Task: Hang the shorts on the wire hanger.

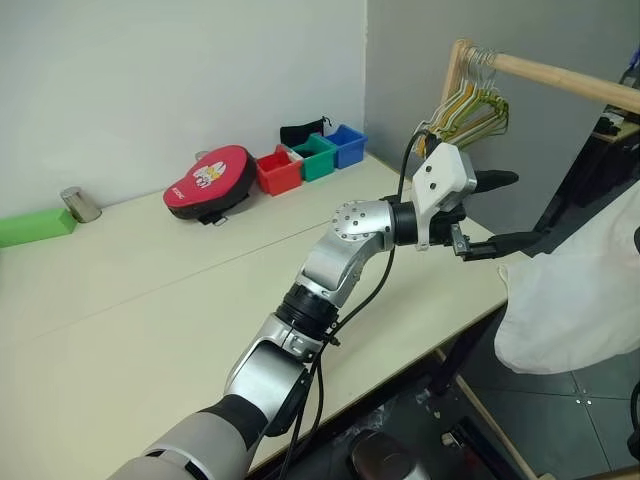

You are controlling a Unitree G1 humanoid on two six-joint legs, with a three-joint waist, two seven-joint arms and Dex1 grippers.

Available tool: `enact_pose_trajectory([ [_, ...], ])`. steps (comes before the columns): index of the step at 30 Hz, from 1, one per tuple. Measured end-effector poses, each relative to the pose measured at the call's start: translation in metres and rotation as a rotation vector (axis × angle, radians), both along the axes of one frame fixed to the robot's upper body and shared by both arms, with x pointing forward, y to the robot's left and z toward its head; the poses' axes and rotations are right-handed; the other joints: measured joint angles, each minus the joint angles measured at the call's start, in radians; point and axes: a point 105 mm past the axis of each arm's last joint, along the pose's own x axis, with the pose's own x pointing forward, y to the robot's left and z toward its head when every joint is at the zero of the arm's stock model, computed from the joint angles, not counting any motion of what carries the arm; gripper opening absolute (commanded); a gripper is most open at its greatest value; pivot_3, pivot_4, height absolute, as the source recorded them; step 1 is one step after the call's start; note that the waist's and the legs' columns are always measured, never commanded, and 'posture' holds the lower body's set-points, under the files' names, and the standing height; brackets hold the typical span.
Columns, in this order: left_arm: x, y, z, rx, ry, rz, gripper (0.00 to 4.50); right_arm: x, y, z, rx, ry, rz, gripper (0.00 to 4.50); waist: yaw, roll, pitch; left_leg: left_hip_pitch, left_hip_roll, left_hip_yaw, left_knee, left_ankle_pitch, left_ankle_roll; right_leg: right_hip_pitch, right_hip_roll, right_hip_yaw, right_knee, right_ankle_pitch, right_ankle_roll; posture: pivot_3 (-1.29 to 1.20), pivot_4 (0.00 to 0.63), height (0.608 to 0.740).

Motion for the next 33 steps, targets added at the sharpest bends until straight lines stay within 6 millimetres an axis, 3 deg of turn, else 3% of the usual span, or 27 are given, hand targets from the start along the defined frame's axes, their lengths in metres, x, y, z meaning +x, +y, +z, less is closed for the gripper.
enact_pose_trajectory([
  [9, -0.001, -0.001, -0.001, -0.009, 0.005, -0.002, 4.50, -0.004, -0.002, 0.001, -0.028, 0.006, -0.023, 3.08, 0.000, 0.000, 0.000, 0.000, -0.002, 0.000, 0.000, 0.000, 0.000, 0.001, -0.001, 0.000, -0.001, 0.000, 0.002, -0.46, 0.000, 0.740],
  [15, -0.002, -0.002, -0.001, -0.011, 0.007, -0.004, 4.50, -0.016, -0.003, 0.013, -0.204, 0.043, -0.052, 4.49, 0.002, 0.000, 0.000, 0.000, -0.002, 0.000, 0.000, 0.000, 0.000, 0.001, -0.002, 0.001, -0.001, 0.000, 0.002, -0.49, 0.000, 0.740],
  [22, -0.004, -0.003, -0.005, -0.013, 0.016, -0.015, 4.50, -0.021, 0.012, 0.054, -0.480, -0.023, -0.085, 4.49, -0.008, 0.000, 0.000, 0.000, -0.001, -0.001, 0.000, 0.000, 0.000, 0.001, -0.002, 0.000, -0.002, 0.000, 0.002, -0.54, 0.000, 0.740],
  [27, -0.004, -0.002, -0.005, -0.013, 0.003, -0.025, 4.50, -0.029, 0.017, 0.071, -0.605, -0.041, -0.129, 4.49, -0.022, 0.000, 0.000, -0.002, -0.001, -0.001, -0.001, 0.000, 0.000, 0.001, -0.002, 0.000, -0.006, 0.000, 0.002, -0.55, 0.000, 0.740],
  [30, -0.003, 0.001, -0.006, -0.005, 0.002, -0.021, 4.50, -0.028, 0.030, 0.087, -0.703, -0.074, -0.094, 4.49, -0.031, 0.000, 0.000, -0.002, -0.001, -0.001, -0.001, 0.000, 0.000, 0.001, -0.003, 0.001, -0.007, 0.000, 0.003, -0.55, 0.000, 0.740],
  [33, 0.003, 0.007, -0.010, 0.014, 0.020, 0.007, 4.50, -0.021, 0.049, 0.117, -0.847, -0.129, -0.070, 4.49, -0.054, 0.001, 0.000, -0.001, -0.001, -0.002, -0.001, 0.000, 0.000, 0.001, -0.004, 0.002, -0.008, 0.000, 0.003, -0.54, 0.000, 0.740],
])
